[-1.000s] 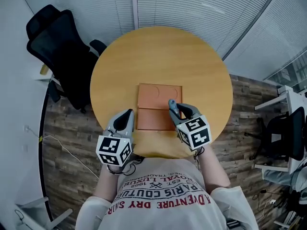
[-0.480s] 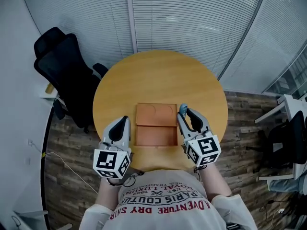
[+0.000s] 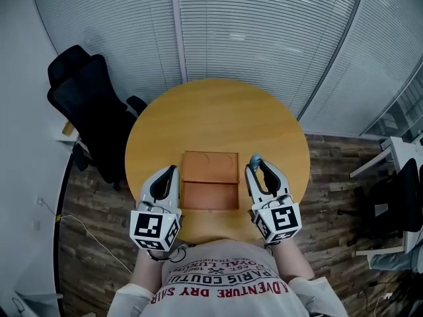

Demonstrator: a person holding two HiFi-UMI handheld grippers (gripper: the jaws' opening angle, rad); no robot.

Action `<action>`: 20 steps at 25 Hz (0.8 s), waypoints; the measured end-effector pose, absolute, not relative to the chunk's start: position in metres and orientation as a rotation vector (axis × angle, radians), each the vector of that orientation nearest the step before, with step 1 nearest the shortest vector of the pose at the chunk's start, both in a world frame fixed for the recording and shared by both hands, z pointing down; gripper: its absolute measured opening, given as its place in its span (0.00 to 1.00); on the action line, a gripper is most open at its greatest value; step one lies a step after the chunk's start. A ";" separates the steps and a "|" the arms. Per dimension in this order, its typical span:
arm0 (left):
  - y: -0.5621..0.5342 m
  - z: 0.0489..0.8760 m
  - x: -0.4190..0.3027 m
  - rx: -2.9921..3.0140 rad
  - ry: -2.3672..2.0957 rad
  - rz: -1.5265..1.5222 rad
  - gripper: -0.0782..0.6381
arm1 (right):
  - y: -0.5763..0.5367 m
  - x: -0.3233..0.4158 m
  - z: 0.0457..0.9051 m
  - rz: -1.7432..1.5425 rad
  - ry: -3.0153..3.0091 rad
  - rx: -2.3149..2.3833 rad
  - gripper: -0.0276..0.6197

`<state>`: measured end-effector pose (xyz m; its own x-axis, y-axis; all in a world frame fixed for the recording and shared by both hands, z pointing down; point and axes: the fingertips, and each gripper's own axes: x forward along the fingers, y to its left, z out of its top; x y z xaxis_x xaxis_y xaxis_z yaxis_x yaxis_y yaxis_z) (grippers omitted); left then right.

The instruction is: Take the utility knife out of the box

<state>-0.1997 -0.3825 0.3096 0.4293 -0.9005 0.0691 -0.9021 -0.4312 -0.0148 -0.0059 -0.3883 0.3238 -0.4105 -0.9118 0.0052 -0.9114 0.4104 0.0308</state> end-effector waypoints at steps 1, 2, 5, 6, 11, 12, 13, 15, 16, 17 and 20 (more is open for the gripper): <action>-0.384 0.310 -0.199 2.626 -1.664 0.093 0.10 | -0.388 -0.004 0.323 -0.041 -2.620 1.702 0.24; -0.385 0.311 -0.199 2.614 -1.667 0.082 0.10 | -0.388 -0.001 0.322 -0.049 -2.620 1.712 0.24; -0.389 0.313 -0.197 2.590 -1.674 0.067 0.10 | -0.390 0.006 0.319 -0.079 -2.619 1.734 0.24; -0.390 0.314 -0.196 2.586 -1.676 0.065 0.10 | -0.391 0.007 0.318 -0.084 -2.616 1.737 0.24; -0.396 0.316 -0.191 2.585 -1.671 0.072 0.10 | -0.397 0.010 0.322 -0.084 -2.614 1.719 0.24; -0.396 0.317 -0.190 2.584 -1.668 0.075 0.10 | -0.397 0.011 0.323 -0.081 -2.616 1.714 0.24; -0.397 0.318 -0.188 2.583 -1.663 0.079 0.10 | -0.397 0.011 0.325 -0.077 -2.614 1.712 0.24; -0.398 0.321 -0.187 2.580 -1.651 0.088 0.10 | -0.398 0.010 0.328 -0.063 -2.611 1.711 0.24; -0.397 0.322 -0.187 2.579 -1.645 0.092 0.10 | -0.398 0.009 0.329 -0.056 -2.611 1.709 0.24; -0.397 0.323 -0.187 2.579 -1.641 0.095 0.10 | -0.399 0.008 0.331 -0.051 -2.610 1.706 0.24; -0.397 0.324 -0.185 2.581 -1.631 0.096 0.10 | -0.399 0.008 0.333 -0.041 -2.610 1.702 0.24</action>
